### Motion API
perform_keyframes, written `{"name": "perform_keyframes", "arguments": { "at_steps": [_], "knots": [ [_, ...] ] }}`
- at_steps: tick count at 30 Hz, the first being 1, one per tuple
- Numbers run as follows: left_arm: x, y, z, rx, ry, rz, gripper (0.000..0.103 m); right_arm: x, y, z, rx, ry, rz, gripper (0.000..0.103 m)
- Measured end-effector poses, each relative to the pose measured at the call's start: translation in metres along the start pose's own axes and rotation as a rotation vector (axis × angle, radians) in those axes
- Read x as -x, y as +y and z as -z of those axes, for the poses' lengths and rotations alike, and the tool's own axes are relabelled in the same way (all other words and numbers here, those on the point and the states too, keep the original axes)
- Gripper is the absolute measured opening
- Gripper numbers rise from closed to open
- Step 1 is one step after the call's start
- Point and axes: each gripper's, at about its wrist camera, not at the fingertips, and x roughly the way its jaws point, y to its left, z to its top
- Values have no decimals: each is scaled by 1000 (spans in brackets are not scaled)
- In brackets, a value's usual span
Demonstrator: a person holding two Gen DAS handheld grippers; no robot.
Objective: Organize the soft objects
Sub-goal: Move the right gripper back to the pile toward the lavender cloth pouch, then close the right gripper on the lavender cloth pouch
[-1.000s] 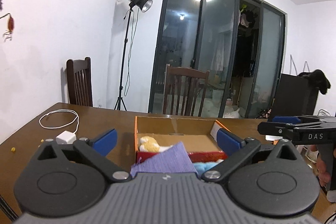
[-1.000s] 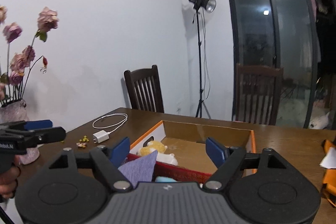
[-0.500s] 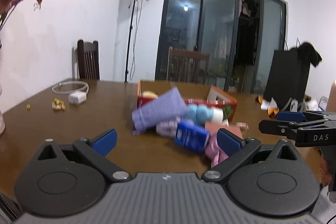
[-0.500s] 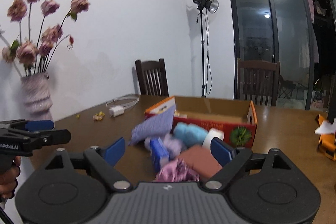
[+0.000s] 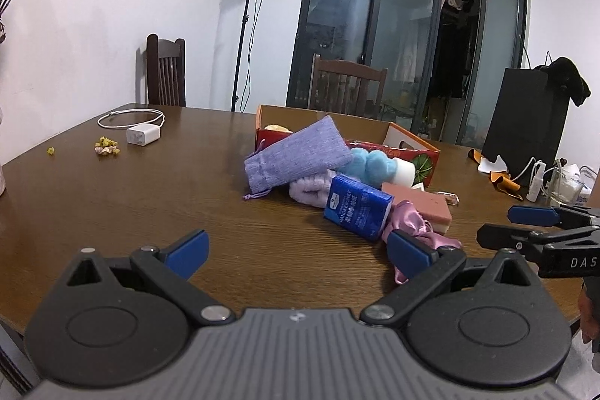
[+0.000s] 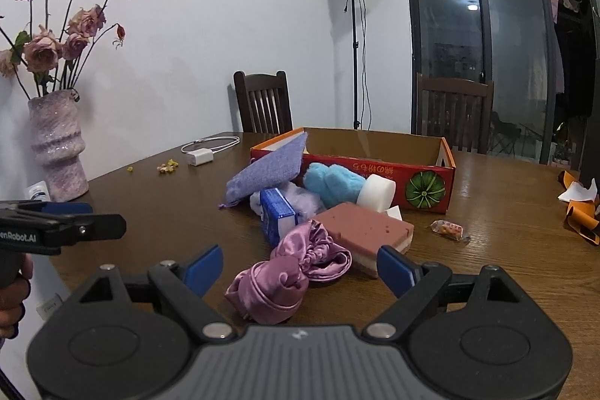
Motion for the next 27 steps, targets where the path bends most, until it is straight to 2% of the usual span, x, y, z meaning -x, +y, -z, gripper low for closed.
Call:
{"name": "perform_keyframes", "arguments": {
  "at_steps": [11,23,27],
  "knots": [
    [-38,17,-11,38,39,-17,103,-36,-6,-14,-30,19,7,89],
    [-103,33,-48,61,33,-43,103,-103,-6,-53,-54,14,-30,87],
    [-132,41,-63,65,42,-28,94,-136,-6,-70,-56,23,-63,79]
  ]
}}
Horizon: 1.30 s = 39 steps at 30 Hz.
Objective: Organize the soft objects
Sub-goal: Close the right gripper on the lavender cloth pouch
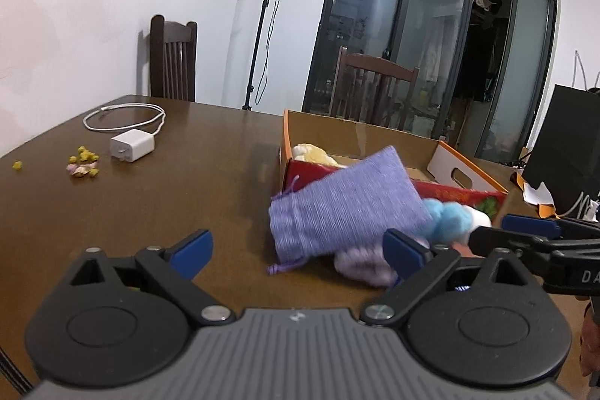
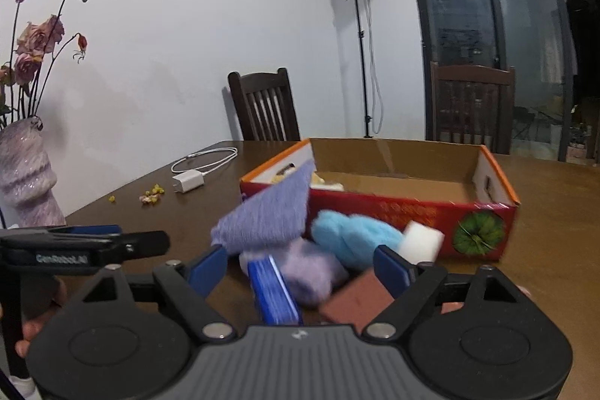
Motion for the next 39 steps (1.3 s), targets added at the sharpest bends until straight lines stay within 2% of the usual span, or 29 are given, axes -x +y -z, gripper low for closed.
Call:
{"name": "perform_keyframes", "arguments": {
  "at_steps": [2,3,5,7,11,13,15,17,18,23,26,29,33,36,39],
  "knots": [
    [-18,6,-7,13,13,33,86,-17,-1,-9,-10,6,-21,77],
    [-30,10,-10,37,35,49,78,-26,-2,-13,-18,6,-29,75],
    [-52,19,-16,96,67,105,75,-44,-3,-22,-28,4,-49,72],
    [-69,28,-17,153,83,136,71,-64,-5,-29,-35,12,-60,61],
    [-91,45,-12,260,158,221,62,-99,-9,-31,-52,52,-74,48],
    [-90,47,-11,271,150,228,58,-108,-13,-26,-79,61,-95,27],
    [-90,45,-9,256,138,201,47,-114,-16,-22,-98,91,-115,17],
    [-89,43,-8,244,134,205,41,-112,-17,-21,-96,82,-112,15],
    [-89,43,-7,244,134,215,33,-111,-18,-20,-102,78,-113,14],
    [-87,39,-7,212,128,223,20,-111,-19,-17,-96,78,-104,12],
    [-84,38,-10,189,94,211,5,-109,-19,-17,-95,70,-98,10],
    [-69,35,-14,187,64,198,5,-99,-16,-23,-76,59,-80,8],
    [-26,17,-16,161,18,219,5,-59,-3,-30,-46,-6,-128,8],
    [13,0,-13,136,-13,244,4,-24,6,-21,-28,-17,-141,8],
    [47,-22,-7,73,-42,246,4,12,4,-3,-63,-10,-153,8]
  ]
}}
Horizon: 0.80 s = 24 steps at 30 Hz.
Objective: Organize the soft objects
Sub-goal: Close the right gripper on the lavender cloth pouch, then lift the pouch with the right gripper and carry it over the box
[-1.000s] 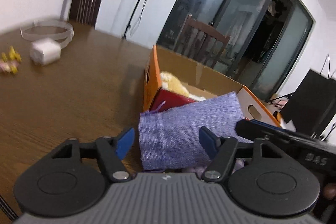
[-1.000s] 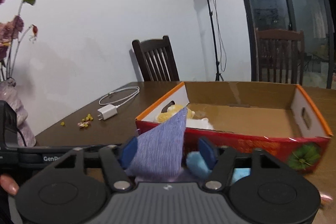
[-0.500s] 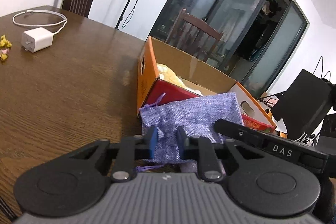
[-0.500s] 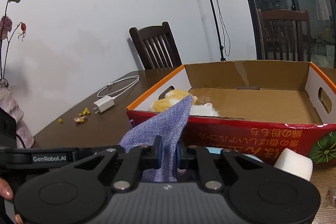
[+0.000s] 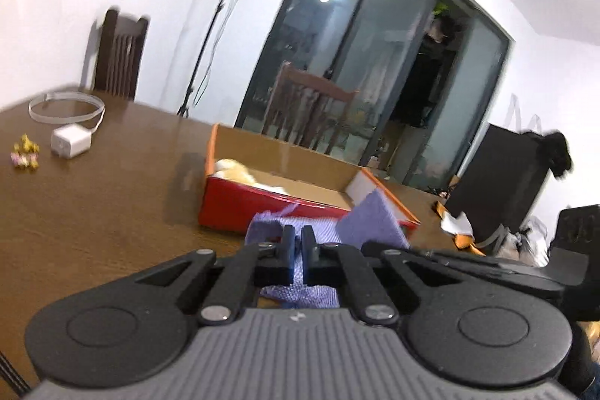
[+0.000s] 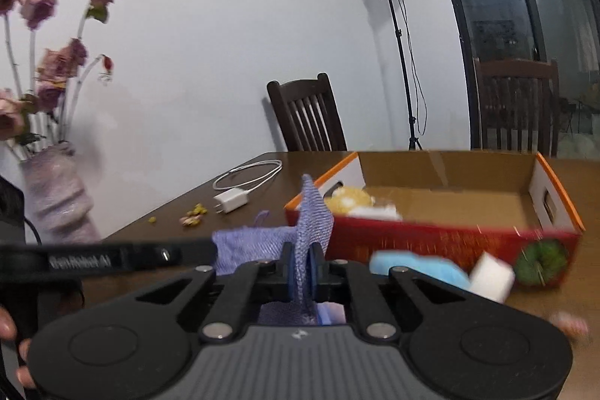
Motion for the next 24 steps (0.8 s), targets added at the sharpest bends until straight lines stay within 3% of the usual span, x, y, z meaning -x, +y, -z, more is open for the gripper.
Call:
{"name": "perform_keyframes", "arguments": {
  "at_steps": [5,11,20,24],
  "knots": [
    [23,-44,22,-55,54,81,4,48,-1,30,-53,15,32,8],
    [36,-77,35,-101,57,122,3,89,1,52,-46,-6,61,8],
    [33,-92,29,-141,52,114,3,104,-5,50,-68,-53,40,8],
    [12,-89,13,-124,75,115,3,96,-14,36,-58,-62,48,8]
  ]
}}
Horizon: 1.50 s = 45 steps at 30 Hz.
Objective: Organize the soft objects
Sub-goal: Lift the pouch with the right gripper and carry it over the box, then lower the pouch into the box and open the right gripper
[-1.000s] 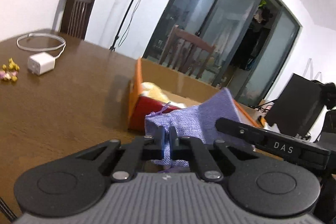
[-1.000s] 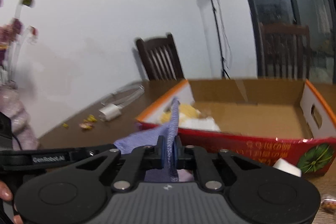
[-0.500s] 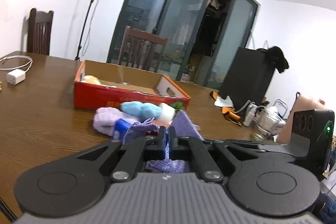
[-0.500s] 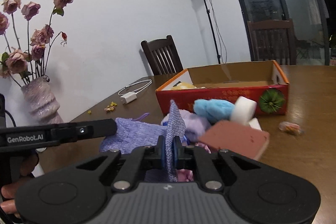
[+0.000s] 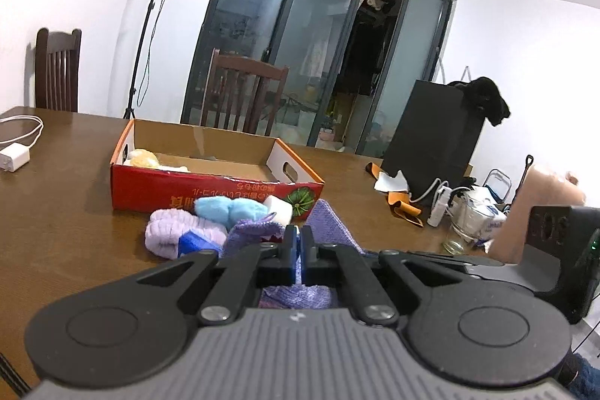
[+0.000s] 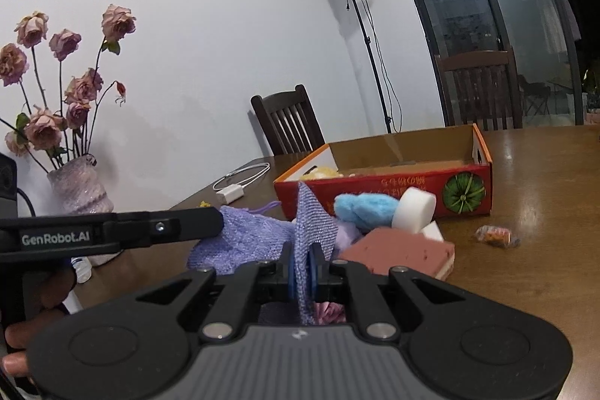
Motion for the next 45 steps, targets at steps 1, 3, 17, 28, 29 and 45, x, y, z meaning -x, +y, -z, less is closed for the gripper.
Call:
{"name": "perform_keyframes", "arguments": {
  "at_steps": [1,3,17,28,29,45],
  "knots": [
    [-4,2,-5,-1,1,-5,3,-3,-2,-5,5,-4,3,8],
    [-16,6,-18,-6,-1,-7,3,-10,-6,-18,16,-15,3,8],
    [-156,71,-134,4,44,-44,3,-133,-69,-134,12,-13,16,8],
    [-278,172,-183,2,163,-229,3,-327,-123,-184,-176,211,-23,8],
    [-288,178,-182,-9,177,-246,3,-341,-129,-184,-215,230,-21,8],
    [-302,201,-165,-107,322,-332,37,-398,-149,-155,-400,369,55,60]
  ]
}}
